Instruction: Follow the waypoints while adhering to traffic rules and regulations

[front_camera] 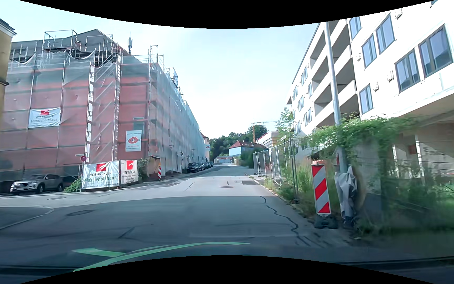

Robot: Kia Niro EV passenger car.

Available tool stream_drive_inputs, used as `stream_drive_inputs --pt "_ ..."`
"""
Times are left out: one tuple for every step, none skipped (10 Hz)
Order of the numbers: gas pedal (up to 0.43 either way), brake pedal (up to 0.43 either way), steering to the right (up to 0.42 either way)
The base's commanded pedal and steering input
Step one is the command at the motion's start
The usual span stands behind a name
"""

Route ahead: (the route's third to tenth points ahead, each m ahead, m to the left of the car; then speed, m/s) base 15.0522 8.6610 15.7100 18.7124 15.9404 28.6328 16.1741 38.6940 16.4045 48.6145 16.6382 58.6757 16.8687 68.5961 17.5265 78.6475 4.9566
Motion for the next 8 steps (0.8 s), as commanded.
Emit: stream_drive_inputs --pt "0.0 0.0 0.009" --pt "0.0 0.0 0.009" --pt "0.0 0.0 0.009" --pt "0.0 0.0 0.009" --pt "0.0 0.0 0.009" --pt "0.0 0.0 0.009" --pt "0.0 0.0 0.009" --pt "0.0 0.0 0.009"
